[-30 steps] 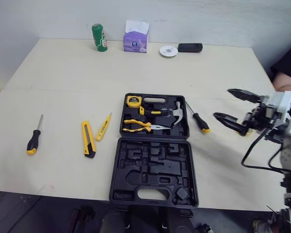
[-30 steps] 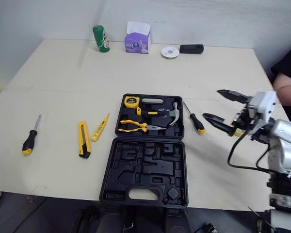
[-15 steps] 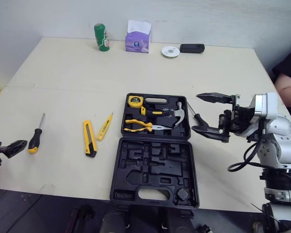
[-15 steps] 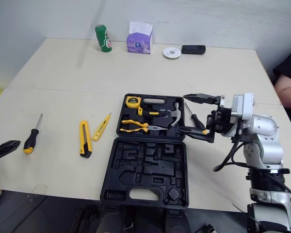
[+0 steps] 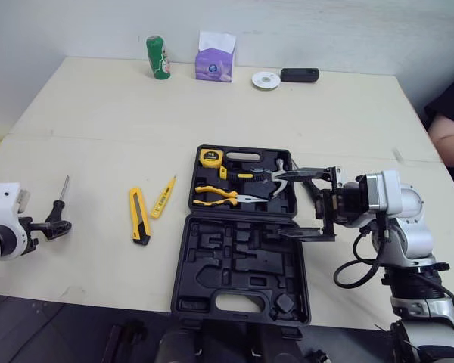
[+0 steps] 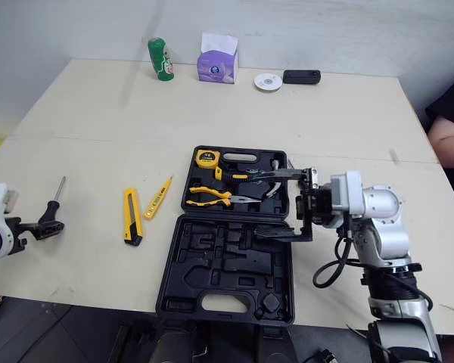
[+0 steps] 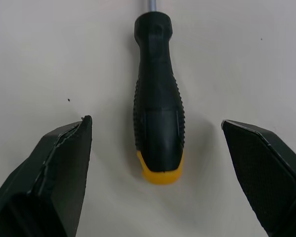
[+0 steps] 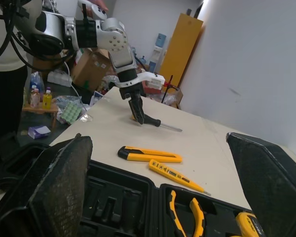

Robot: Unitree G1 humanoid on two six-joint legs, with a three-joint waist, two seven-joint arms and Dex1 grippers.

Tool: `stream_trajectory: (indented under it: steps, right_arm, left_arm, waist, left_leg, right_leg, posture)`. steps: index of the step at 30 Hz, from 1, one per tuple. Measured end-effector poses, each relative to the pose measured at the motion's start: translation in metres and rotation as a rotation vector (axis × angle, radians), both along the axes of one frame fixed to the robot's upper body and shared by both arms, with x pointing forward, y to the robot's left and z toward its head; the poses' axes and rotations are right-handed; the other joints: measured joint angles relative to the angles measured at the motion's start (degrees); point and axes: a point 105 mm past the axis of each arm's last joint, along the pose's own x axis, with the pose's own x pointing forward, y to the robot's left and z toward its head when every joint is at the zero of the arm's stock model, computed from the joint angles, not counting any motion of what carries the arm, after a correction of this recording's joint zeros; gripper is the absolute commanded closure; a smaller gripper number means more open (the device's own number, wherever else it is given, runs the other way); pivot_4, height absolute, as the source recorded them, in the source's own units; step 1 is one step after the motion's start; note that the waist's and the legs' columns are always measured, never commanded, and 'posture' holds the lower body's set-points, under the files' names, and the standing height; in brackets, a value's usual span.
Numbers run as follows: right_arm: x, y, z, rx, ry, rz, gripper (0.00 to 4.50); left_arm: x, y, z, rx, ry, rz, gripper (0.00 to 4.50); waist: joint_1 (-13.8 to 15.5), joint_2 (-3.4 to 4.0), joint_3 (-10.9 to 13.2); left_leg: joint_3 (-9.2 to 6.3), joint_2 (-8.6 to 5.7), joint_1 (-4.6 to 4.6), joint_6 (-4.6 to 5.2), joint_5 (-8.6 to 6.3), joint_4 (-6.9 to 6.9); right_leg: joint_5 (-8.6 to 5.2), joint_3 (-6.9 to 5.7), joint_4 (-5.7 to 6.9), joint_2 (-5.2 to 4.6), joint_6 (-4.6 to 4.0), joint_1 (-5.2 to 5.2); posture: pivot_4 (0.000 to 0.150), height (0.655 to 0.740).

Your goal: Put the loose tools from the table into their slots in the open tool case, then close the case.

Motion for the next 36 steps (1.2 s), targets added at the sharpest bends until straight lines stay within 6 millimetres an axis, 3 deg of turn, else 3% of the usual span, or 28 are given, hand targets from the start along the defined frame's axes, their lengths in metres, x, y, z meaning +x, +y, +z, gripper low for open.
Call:
stream_trajectory:
  steps: [4,12,25,31,36]
  right_arm:
    - [0.0,0.0,-0.005,-0.015,0.01,-0.011,0.0]
    - [-0.001,0.003,-0.014,-0.028,0.05,-0.006,0.0]
    - [0.006,-0.001,-0.01,-0.003,0.096,-0.061,0.0]
    - [0.007,-0.006,-0.005,-0.007,0.104,-0.094,0.0]
    - [0.009,-0.018,-0.007,-0.002,0.123,-0.163,0.0]
  left_arm:
    - [0.006,-0.003,-0.005,-0.032,0.004,-0.008,0.07]
    - [0.01,0.003,-0.01,-0.022,0.008,-0.017,3.46]
    - [0.019,0.0,-0.004,-0.053,-0.121,-0.045,3.49]
    - [0.033,-0.034,0.055,0.083,-0.412,-0.31,3.49]
    - [0.042,-0.069,0.077,0.207,-0.488,-0.525,3.49]
  waist:
    - [0.07,-0.02,0.0]
    - [0.36,0.0,-0.01]
    - [1.27,-0.02,0.0]
    - [1.34,-0.25,0.02]
    - [1.4,-0.26,0.02]
  left_leg:
    - [0.01,-0.01,-0.01,0.02,-0.01,0.07]
    - [0.01,-0.01,0.02,0.01,0.0,0.09]
    - [-0.01,0.01,-0.01,0.01,-0.01,0.1]
    - [0.0,0.0,-0.07,0.01,-0.06,0.09]
    - [0.01,0.01,-0.07,0.01,-0.05,0.09]
  right_leg:
    - [0.0,0.0,0.02,-0.01,0.0,0.02]
    - [0.0,0.0,0.07,-0.02,0.0,0.03]
    - [0.0,-0.03,0.04,-0.02,-0.01,0.01]
    - [0.01,-0.04,-0.08,-0.04,-0.01,0.03]
    - [0.01,-0.06,-0.07,-0.01,-0.01,0.03]
  posture:
    - [0.15,0.74]
    - [0.15,0.74]
    - [0.15,0.74]
    - [0.15,0.74]
    - [0.15,0.74]
